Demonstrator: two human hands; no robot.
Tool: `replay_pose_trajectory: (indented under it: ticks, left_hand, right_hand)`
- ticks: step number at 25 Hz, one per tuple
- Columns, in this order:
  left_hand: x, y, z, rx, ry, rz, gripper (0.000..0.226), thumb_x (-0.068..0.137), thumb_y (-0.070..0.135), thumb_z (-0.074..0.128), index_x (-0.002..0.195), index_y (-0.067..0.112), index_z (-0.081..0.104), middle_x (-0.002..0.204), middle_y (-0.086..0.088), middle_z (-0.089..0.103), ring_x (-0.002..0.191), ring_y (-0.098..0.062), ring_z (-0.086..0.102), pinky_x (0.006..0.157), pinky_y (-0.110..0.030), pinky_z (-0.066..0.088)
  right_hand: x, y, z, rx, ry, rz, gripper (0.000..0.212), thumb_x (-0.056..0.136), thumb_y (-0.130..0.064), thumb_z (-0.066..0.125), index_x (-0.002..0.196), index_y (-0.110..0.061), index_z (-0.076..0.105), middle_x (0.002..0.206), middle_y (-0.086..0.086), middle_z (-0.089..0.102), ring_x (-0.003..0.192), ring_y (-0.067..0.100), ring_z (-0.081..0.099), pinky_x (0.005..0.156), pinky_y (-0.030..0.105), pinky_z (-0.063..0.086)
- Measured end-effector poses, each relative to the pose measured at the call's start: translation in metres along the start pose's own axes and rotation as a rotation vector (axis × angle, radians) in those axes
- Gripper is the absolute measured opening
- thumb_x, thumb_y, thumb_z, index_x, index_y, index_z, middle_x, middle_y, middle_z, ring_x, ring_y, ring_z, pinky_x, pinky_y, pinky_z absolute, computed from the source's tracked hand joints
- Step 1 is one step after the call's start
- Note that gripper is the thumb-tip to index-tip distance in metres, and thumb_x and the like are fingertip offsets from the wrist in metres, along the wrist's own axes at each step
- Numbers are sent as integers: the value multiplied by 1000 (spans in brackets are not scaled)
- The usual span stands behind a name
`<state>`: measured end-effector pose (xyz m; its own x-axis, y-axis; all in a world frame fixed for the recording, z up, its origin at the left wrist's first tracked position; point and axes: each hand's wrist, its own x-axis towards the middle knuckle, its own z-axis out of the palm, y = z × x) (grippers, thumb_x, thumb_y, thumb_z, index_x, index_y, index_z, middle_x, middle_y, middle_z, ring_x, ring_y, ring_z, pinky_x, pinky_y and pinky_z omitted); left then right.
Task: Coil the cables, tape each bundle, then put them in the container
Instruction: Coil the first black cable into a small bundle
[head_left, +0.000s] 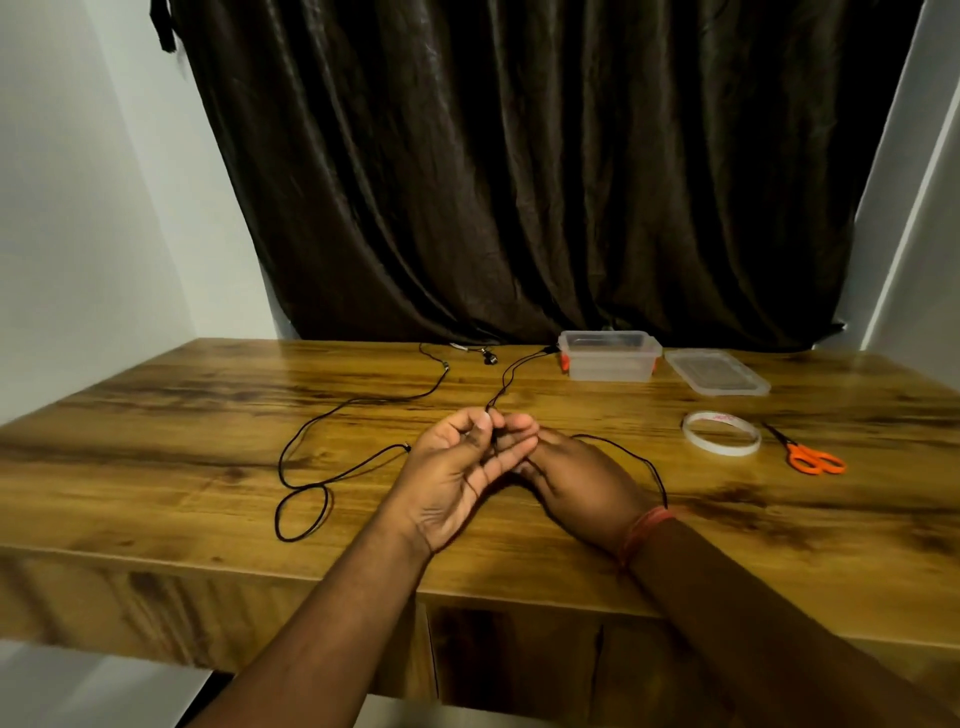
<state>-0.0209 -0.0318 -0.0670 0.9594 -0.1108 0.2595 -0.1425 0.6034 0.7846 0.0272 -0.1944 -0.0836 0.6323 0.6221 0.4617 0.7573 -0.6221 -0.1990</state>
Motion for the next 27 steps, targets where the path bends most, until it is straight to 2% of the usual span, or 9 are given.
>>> replay_pose_trajectory:
  ticks: [4,7,10,13,15,17,19,22,27]
  left_hand:
    - [7,1,-7,47,142,154,19,101,4,43,97,-1,60,115,-23,70,117,-32,65,102,-41,51]
    - [11,-8,-14,383,212,190,22,102,9,48,97,8,70,110,-13,74,113,-28,66,104,-46,49]
    - [10,-20,-16,673,102,106,24,99,18,52,90,21,75,97,-8,75,103,-32,67,102,-56,47]
    - [6,-22,-11,662,-44,-20,21,97,18,52,92,13,72,82,-9,71,87,-29,66,100,-57,47]
    - [3,-21,-9,635,-131,-70,19,98,14,51,95,7,68,76,-8,68,79,-23,66,97,-60,46]
    - [-1,-16,-8,514,-181,-74,17,95,14,53,95,5,67,76,-9,68,77,-21,67,90,-55,50]
    - [-4,-10,-5,380,-161,-33,15,95,13,55,95,3,66,78,-11,69,78,-22,70,82,-42,58]
    - [-3,-3,-1,211,-15,49,15,90,12,56,96,0,64,83,-15,73,82,-23,73,77,-32,60]
    - [3,-7,-3,287,153,132,15,97,5,52,96,2,67,97,-18,75,98,-27,71,90,-37,57]
  right_hand:
    - [-2,-11,-2,-245,18,-107,24,103,-40,39,108,-23,55,101,-3,61,86,22,61,67,36,48]
    - [-4,-15,-5,-191,116,-153,17,101,-33,45,108,-23,57,97,-4,61,82,17,59,63,29,42]
    - [-6,-11,-11,-22,259,-68,9,99,-19,51,103,-20,58,96,-8,50,76,9,51,63,22,39]
    - [-8,-3,-17,202,438,71,12,96,-4,52,95,-15,58,96,-9,44,70,0,47,63,10,38]
    - [-7,2,-17,212,500,119,11,96,-6,53,94,-14,59,96,-6,47,74,4,50,66,12,40]
    - [-5,5,-13,136,432,133,9,97,-13,52,94,-17,59,95,-5,50,80,9,51,71,24,45]
    - [-5,2,-9,42,248,105,12,97,-16,49,101,-21,59,98,-4,54,85,17,55,72,35,47]
    - [-5,-10,-2,-127,-22,13,22,99,-25,44,117,-24,57,115,-2,60,99,23,60,77,35,49]
    - [-8,-15,-3,-219,4,-141,25,103,-41,35,118,-28,51,116,-5,61,88,22,62,67,35,46]
